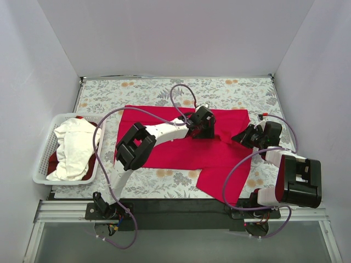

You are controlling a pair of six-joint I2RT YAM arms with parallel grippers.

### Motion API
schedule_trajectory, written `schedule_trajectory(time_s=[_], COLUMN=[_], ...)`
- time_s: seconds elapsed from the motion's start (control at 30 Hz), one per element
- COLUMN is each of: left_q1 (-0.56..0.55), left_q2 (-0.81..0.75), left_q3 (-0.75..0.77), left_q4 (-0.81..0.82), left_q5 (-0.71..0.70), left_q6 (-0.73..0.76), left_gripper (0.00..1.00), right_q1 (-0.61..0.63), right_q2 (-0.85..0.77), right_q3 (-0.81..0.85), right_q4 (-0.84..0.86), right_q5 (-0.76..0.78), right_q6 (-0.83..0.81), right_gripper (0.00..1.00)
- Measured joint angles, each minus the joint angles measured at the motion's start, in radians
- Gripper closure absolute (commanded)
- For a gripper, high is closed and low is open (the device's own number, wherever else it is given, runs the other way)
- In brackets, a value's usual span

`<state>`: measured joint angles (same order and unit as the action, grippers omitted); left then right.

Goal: Fold and stack the t-shirts
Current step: Fold the tshirt

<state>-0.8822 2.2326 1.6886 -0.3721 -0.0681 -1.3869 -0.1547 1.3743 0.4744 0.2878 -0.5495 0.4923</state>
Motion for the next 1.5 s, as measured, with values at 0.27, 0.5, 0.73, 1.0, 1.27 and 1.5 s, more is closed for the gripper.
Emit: schedule_trajectory(time_s=[0.27,0.5,0.73,1.0,1.27,1.5], left_q1=[-0.061,-0.139,-0.180,-0.179,-0.180,-0.180], left_q2=[-0.048,-0.051,-0.044,0.021,0.038,-0.018], left_q3=[-0.097,-0.111,-0.090,-0.023,-0.049,-0.143], left_q4=[0.084,0.134,0.201,0.269,0.280,0.266], left_q5=[-0.151,-0.357,-0.451,-0.505,-0.519,-0.494], left_q6=[0.144,0.300,0.397,0.457,0.486,0.475], left_gripper=[0.34,0.34,0.34,0.34,0.34,0.34], right_q1=[0.000,0.000,0.000,0.000,0.000,-0.001], right_q2=[0.000,0.000,0.000,0.000,0.000,0.000], right_q3=[0.000,-0.001,-0.001,-0.001,-0.007,-0.013], right_q4=[0.000,0.000,0.000,0.000,0.000,0.000], right_q5=[0.000,0.000,0.000,0.000,0.000,-0.001], right_q6=[-0.002,-0.002,-0.002,-0.002,-0.002,-0.002], right_gripper=[0.91,0.91,0.91,0.91,0.91,0.99])
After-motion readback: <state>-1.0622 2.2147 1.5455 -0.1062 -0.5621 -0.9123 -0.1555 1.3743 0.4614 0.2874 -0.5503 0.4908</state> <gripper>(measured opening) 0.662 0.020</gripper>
